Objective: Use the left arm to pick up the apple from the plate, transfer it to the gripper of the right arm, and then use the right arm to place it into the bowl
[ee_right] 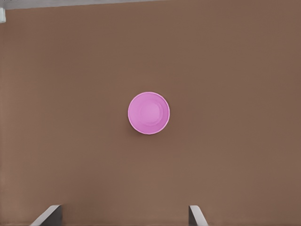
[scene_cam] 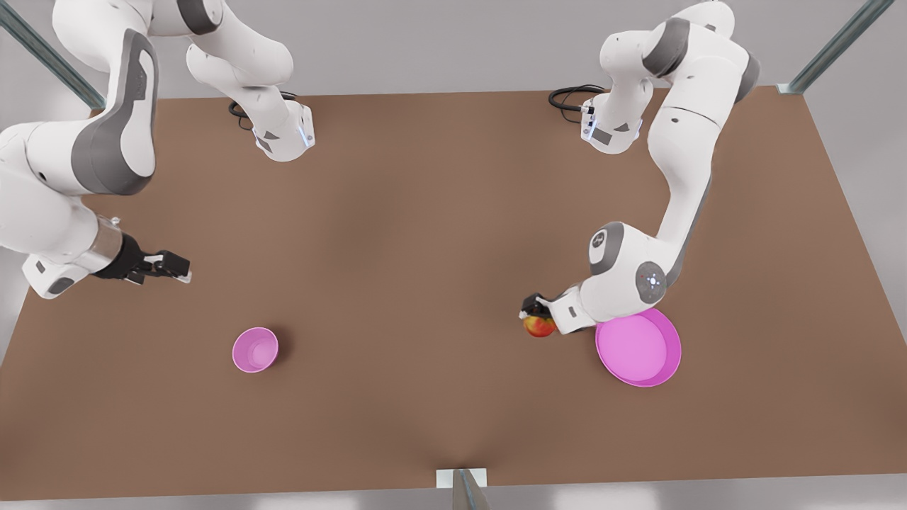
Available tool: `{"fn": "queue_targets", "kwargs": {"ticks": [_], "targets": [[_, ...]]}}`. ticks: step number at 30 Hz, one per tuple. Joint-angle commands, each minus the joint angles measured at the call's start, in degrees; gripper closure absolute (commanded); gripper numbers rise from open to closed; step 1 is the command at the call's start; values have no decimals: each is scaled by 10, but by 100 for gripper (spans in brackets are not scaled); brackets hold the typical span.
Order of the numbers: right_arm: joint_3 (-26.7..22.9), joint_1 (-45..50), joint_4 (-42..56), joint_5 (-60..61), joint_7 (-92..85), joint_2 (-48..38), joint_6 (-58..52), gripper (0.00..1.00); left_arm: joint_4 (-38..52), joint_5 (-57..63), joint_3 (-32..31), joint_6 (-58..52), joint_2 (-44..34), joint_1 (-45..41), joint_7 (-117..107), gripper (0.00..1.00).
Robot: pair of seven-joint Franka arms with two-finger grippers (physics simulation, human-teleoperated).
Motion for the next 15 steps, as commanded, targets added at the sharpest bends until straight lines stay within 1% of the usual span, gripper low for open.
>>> {"fn": "queue_targets", "kwargs": {"ticks": [1,3,5,6,8,9,10,11,12,14,15], "targets": [[2,3,1,30,-1,0,-4,0,2,-130,-9,44,16,-1,349,27],[9,7,-2,45,-1,6,-4,0,10,-219,-9,44,24,-2,516,27],[23,5,-2,106,-1,11,1,0,25,-299,-10,44,34,-10,710,26],[23,4,-1,157,-1,19,5,0,42,-339,-10,45,42,-27,793,26],[25,5,1,294,-1,56,50,0,106,-398,-10,48,82,-65,898,24],[28,5,1,367,-1,77,73,0,126,-450,-10,68,102,-84,972,24],[28,4,9,465,-22,119,100,0,145,-500,-10,72,114,-98,1054,24],[28,4,40,540,-95,178,113,0,156,-524,-10,75,118,-104,1081,23],[26,2,59,622,-120,212,122,0,182,-556,-10,79,138,-119,1092,20],[27,4,51,623,-145,215,126,0,221,-562,-11,115,167,-145,1107,20],[27,2,48,625,-184,243,125,0,232,-563,-12,116,176,-150,1113,20]]}}
